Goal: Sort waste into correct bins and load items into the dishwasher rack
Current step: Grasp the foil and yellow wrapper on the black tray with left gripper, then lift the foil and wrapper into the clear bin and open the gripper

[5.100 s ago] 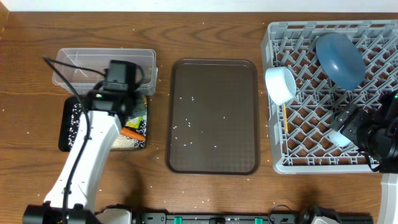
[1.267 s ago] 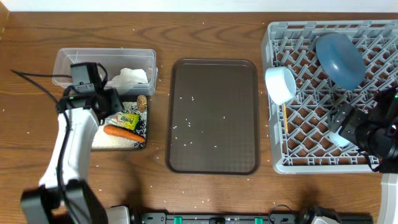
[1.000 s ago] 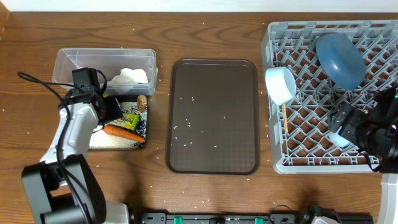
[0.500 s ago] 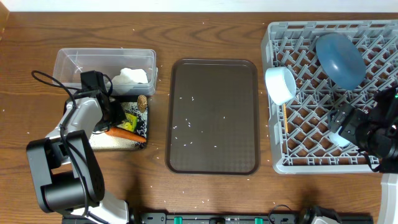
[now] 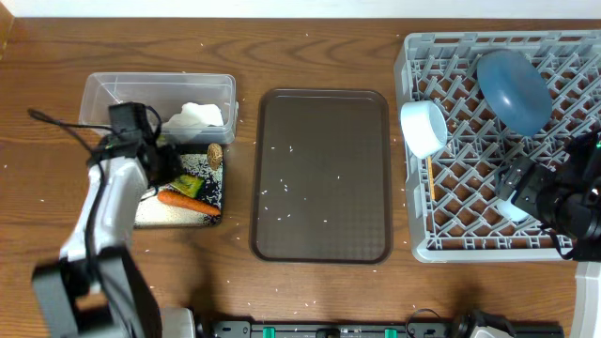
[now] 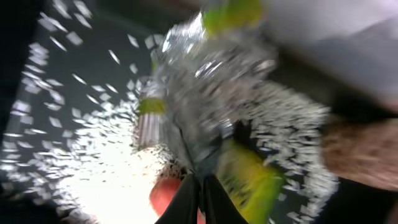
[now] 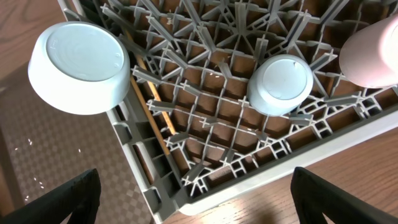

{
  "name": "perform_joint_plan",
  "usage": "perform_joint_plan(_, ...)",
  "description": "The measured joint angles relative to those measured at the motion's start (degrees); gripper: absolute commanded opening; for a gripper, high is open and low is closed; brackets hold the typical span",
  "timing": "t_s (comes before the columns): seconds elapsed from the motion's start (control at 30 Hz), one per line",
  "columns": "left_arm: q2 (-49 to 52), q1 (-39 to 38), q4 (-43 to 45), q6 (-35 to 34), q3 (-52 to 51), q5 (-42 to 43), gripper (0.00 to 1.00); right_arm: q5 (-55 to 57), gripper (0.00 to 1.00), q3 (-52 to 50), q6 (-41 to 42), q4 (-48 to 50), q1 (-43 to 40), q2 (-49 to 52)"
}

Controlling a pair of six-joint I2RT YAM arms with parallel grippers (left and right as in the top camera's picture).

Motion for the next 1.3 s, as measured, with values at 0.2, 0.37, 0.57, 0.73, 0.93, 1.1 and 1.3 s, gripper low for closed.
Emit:
perform_joint_plan(0.2,-9.3,0.0,0.1,0.0,0.0,0.3,0.06,0.0,0.91,0.0,0.0,0.0,0.0,0.0)
perform_joint_plan(0.37,-11.0,0.0,2.6,0.0,0.0,3.1,0.06,0.0,0.91,0.0,0.0,0.0,0.0,0.0)
perform_joint_plan(0.57,-12.4,0.0,9.4,-2.1,0.0,8.9,0.06,0.0,0.91,0.0,0.0,0.0,0.0,0.0)
perform_joint_plan(0.73,-13.7,0.0,15.4,-4.5,0.0,11.6,0.06,0.0,0.91,0.0,0.0,0.3,0.0,0.0)
perform_joint_plan(0.93,-13.7,0.0,21.1,-6.7,0.0,12.7,0.06,0.0,0.92,0.0,0.0,1.0,0.0,0.0)
perform_joint_plan(1.1,-13.7,0.0,21.1,-7.6,0.0,13.2,0.06,0.0,0.92,0.0,0.0,1.4,0.0,0.0)
perform_joint_plan(1.3,-13.5,-0.1,3.8,-7.7,-0.2,9.2,0.51,0.0,0.92,0.0,0.0,1.0,0.0,0.0)
